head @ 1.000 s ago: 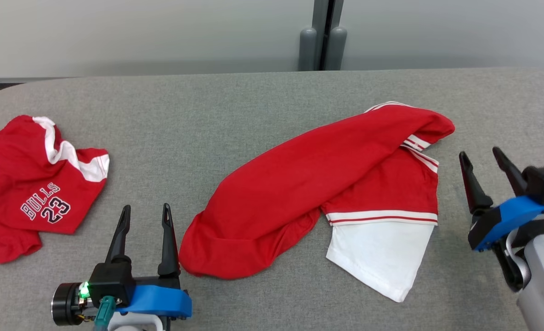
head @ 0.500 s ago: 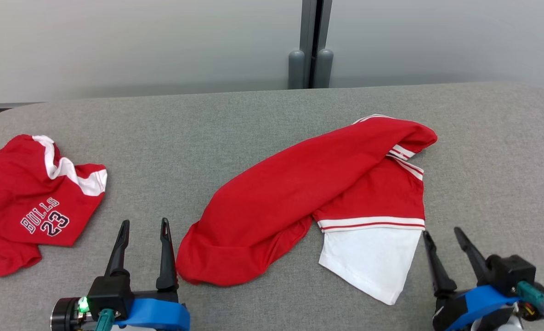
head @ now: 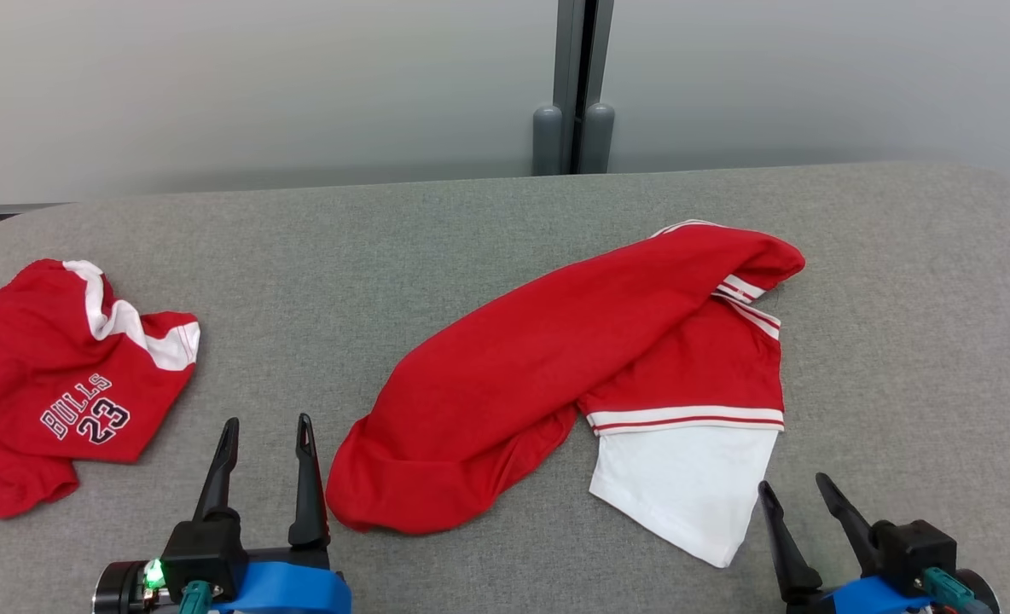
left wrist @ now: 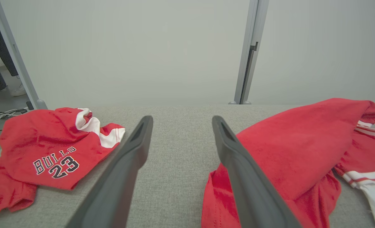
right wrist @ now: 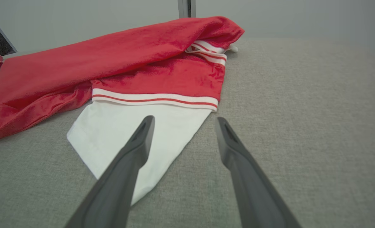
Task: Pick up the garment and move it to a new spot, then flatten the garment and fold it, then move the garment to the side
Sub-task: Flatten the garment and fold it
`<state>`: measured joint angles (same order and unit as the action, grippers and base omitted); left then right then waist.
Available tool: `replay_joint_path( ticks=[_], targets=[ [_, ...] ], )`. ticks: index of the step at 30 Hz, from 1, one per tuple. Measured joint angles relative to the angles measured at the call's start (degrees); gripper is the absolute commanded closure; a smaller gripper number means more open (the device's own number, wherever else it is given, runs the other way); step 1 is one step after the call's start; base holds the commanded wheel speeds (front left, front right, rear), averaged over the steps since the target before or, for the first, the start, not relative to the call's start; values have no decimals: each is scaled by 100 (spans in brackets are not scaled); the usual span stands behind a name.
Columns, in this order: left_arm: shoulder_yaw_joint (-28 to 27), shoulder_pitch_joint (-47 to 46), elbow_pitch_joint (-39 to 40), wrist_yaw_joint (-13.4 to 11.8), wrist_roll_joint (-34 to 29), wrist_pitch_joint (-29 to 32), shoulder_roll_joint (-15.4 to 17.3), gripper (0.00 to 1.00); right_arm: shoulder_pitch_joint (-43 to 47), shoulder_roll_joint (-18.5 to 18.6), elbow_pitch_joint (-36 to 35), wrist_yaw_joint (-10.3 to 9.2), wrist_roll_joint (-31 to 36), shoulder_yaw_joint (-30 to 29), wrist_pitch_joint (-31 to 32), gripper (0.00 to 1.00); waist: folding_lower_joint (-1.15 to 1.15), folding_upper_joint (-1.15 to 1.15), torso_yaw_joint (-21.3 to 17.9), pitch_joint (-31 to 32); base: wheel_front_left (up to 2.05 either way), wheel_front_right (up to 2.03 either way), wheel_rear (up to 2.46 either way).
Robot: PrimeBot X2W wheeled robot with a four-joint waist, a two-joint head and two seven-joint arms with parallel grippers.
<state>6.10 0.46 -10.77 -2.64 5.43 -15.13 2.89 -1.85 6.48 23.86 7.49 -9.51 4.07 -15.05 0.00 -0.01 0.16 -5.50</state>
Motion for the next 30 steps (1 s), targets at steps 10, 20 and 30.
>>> replay_joint_path(
  ticks=[10, 20, 30],
  targets=[
    [66, -64, -9, 52, -40, 0, -1, 0, -872, 55, 1133, 0, 91, 44, 32, 0, 1, 1, 141, -116, 0, 0, 0],
    [74, -74, -13, 58, -40, 0, 0, 0, -1161, -121, 2124, -1, -151, 178, 23, 0, 1, 1, 287, -215, 0, 0, 0],
    [91, -169, -13, 44, -41, 0, 0, 0, -1495, -176, 2439, -19, -588, 682, -63, 58, 0, 0, 258, -328, 0, 0, 0]
  ],
)
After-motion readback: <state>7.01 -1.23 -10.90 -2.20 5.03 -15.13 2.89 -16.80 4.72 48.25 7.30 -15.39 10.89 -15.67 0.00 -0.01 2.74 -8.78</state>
